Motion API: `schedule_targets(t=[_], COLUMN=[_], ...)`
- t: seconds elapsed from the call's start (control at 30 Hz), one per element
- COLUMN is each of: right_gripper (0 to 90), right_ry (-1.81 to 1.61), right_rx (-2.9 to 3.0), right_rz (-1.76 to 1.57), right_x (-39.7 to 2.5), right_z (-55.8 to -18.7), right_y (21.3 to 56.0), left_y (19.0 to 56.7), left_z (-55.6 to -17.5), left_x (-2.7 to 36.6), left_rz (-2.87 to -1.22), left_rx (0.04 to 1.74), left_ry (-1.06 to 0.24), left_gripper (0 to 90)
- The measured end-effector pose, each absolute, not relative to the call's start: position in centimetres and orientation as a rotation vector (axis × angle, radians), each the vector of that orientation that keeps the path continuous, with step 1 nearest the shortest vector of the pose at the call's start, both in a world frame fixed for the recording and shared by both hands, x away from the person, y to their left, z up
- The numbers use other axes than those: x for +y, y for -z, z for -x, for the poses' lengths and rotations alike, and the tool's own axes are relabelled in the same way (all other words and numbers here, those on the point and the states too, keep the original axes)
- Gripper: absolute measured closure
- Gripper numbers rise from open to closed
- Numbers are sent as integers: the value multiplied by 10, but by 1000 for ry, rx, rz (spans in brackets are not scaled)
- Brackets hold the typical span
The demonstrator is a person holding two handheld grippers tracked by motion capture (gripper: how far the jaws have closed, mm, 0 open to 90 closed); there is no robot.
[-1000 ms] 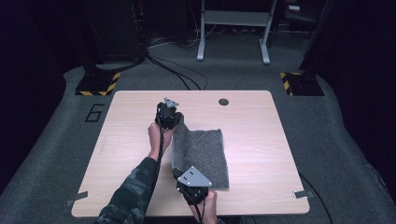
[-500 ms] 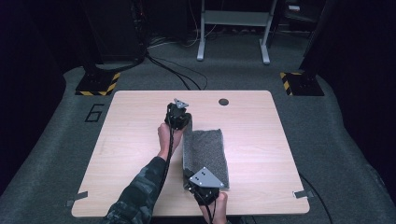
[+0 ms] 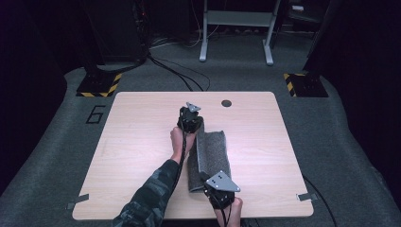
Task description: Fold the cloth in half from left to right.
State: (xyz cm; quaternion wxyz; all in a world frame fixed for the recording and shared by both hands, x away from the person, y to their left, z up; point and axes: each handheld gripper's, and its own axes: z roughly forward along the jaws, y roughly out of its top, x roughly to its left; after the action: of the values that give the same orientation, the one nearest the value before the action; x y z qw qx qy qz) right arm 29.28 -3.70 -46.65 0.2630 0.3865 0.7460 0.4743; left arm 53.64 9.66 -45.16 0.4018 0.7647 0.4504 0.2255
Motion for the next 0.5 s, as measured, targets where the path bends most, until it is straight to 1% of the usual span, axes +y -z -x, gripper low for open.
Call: schedule_targets(t=[0.3,0.5], right_gripper=[886,885], right_ry=[-1244,-1216], right_rx=[2007,2024], right_rz=[-1093,-1113], right_x=[-54,-61], right_z=[-292,-290], right_y=[472,479], left_y=[458,464], left_z=[-538,-538], left_x=[78,65], left_rz=[-1942,-1992], left_rx=[1117,1090], left_ry=[-545,-533], left_gripper=[872,870])
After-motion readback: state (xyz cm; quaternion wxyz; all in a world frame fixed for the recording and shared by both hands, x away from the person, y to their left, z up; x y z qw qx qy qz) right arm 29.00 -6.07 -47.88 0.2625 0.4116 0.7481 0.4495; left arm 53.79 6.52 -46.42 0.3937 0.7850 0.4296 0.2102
